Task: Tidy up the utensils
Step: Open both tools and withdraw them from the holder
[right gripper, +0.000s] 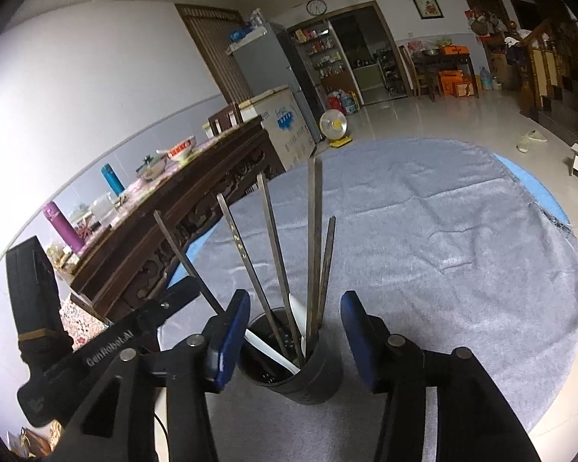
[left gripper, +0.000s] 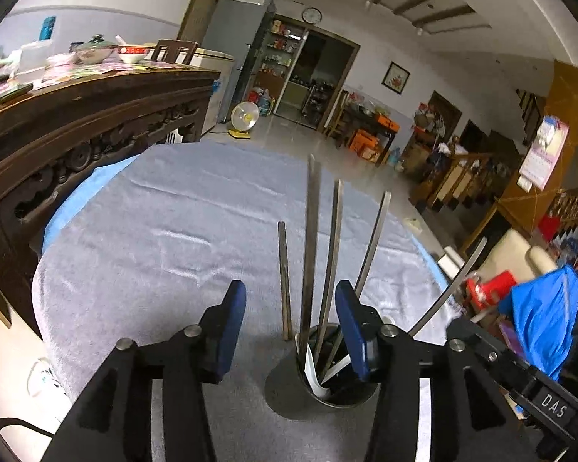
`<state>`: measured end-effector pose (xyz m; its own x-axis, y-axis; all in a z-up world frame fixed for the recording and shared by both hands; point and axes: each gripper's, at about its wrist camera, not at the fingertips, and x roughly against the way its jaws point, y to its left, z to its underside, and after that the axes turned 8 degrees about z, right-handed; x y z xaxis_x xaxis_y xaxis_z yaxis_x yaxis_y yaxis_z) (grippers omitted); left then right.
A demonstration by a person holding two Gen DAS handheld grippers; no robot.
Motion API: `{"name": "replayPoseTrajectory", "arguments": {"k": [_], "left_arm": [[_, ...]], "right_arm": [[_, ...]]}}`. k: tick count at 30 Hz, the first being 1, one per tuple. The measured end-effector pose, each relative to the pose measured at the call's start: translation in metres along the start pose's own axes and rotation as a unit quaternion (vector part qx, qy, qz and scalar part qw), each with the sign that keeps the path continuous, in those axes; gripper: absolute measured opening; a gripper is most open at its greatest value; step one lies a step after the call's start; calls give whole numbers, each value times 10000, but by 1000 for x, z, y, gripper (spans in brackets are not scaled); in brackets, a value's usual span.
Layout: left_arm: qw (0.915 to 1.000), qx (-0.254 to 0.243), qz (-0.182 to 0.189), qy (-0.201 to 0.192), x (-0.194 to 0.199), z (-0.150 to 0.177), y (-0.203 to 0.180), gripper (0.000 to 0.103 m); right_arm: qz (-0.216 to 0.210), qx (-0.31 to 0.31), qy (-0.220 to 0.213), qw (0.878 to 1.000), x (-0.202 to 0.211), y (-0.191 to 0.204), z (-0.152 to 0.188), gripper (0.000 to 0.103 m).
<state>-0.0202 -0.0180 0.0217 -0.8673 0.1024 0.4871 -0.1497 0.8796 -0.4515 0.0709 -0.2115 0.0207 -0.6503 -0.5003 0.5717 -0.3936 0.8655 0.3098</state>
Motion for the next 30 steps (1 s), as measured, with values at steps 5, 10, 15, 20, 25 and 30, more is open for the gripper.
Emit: {"name": "replayPoseTrajectory", "arguments": {"k": [5, 10, 15, 20, 25, 30], "left_arm": [[9987, 294, -79, -405, 24, -15, 16, 65], [9946, 772, -369, -588, 31, -27, 48, 73], [9858, 1360, -910, -374, 18, -27, 89, 74], [9710, 1830, -1469, 455, -17, -19, 134, 74], [9628, 1868, -1571, 1164, -50, -12, 156, 74], [9618, 1602, -1488, 1645, -85, -13, 162, 74]], "right_arm": [[23, -353, -368, 9987, 25, -14, 1, 64], [225, -767, -715, 9942, 39, -38, 0, 76], [493, -1154, -555, 9905, 30, -70, 0, 77], [848, -1469, -109, 9854, 11, -106, 5, 77], [1113, -1516, 588, 9804, -24, -134, 10, 77], [1281, -1478, 983, 9757, -50, -153, 13, 77]]}}
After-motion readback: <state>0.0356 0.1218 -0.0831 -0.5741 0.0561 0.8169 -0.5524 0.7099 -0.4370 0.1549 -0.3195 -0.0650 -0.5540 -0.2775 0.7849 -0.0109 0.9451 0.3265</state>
